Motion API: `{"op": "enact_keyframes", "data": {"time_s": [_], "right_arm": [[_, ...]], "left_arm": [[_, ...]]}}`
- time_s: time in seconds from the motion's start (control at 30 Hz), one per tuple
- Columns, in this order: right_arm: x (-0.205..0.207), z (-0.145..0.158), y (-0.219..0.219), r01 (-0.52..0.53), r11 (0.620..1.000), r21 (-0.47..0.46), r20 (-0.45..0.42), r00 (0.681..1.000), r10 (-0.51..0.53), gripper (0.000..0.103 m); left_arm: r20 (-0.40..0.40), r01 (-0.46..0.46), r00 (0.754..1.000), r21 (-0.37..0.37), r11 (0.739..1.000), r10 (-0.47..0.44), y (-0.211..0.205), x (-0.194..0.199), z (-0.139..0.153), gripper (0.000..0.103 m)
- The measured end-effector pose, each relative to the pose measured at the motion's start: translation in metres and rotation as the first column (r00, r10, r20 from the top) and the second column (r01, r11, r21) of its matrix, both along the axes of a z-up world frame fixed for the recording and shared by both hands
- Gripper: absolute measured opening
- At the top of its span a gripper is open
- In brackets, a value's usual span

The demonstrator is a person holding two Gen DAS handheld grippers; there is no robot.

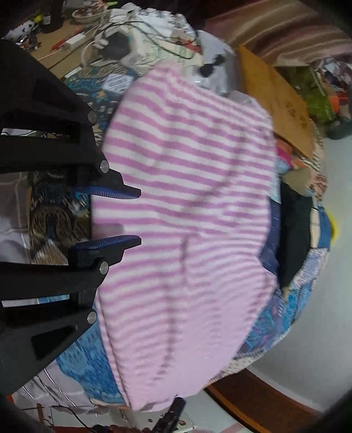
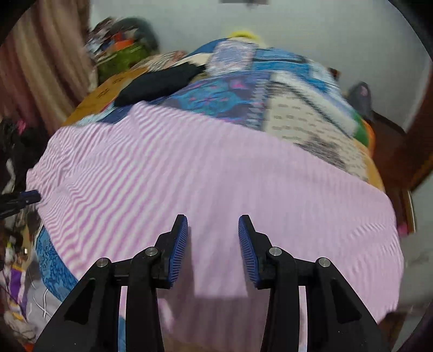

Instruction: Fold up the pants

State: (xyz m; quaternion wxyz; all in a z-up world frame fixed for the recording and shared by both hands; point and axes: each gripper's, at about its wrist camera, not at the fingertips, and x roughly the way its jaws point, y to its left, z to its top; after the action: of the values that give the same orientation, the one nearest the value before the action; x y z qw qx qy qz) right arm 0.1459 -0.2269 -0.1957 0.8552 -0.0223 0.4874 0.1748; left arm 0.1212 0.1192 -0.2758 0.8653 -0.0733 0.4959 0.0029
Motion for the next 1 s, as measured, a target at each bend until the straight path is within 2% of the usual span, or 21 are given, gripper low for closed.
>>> {"op": "enact_keyframes", "data": {"time_s": [0.1, 0.2, 0.37, 0.47, 0.6, 0.73, 1.0], "right_arm": [[-0.008, 0.009, -0.038, 0.091, 0.996, 0.022, 0.016, 0.996, -0.091, 0.042], [-0.018, 0.017, -0.078, 0.182, 0.982, 0.042, 0.028, 0.983, -0.183, 0.042], [-0.038, 0.026, -0.14, 0.31, 0.949, 0.053, 0.055, 0.948, -0.313, 0.043], [-0.051, 0.028, -0.169, 0.375, 0.925, 0.055, 0.065, 0.923, -0.378, 0.043], [-0.07, 0.023, -0.199, 0.443, 0.894, 0.062, 0.058, 0.893, -0.447, 0.048], [-0.091, 0.009, -0.225, 0.51, 0.858, 0.063, 0.04, 0.857, -0.513, 0.054], [-0.112, -0.039, -0.265, 0.617, 0.767, 0.175, -0.107, 0.787, -0.608, 0.054]], "left_arm": [[0.057, 0.034, 0.998, 0.024, 0.999, -0.036, -0.019, 0.009, 0.025, 0.031], [0.119, 0.076, 0.99, 0.052, 0.996, -0.082, -0.048, 0.02, 0.05, 0.039], [0.196, 0.179, 0.961, 0.104, 0.978, -0.197, -0.11, 0.047, 0.078, 0.047], [0.211, 0.235, 0.943, 0.122, 0.964, -0.257, -0.146, 0.061, 0.085, 0.054], [0.201, 0.32, 0.919, 0.118, 0.94, -0.339, -0.202, 0.084, 0.083, 0.056], [0.171, 0.389, 0.896, 0.138, 0.911, -0.409, -0.255, 0.1, 0.068, 0.059], [0.078, 0.494, 0.859, 0.134, 0.859, -0.506, -0.338, 0.117, 0.035, 0.06]]}}
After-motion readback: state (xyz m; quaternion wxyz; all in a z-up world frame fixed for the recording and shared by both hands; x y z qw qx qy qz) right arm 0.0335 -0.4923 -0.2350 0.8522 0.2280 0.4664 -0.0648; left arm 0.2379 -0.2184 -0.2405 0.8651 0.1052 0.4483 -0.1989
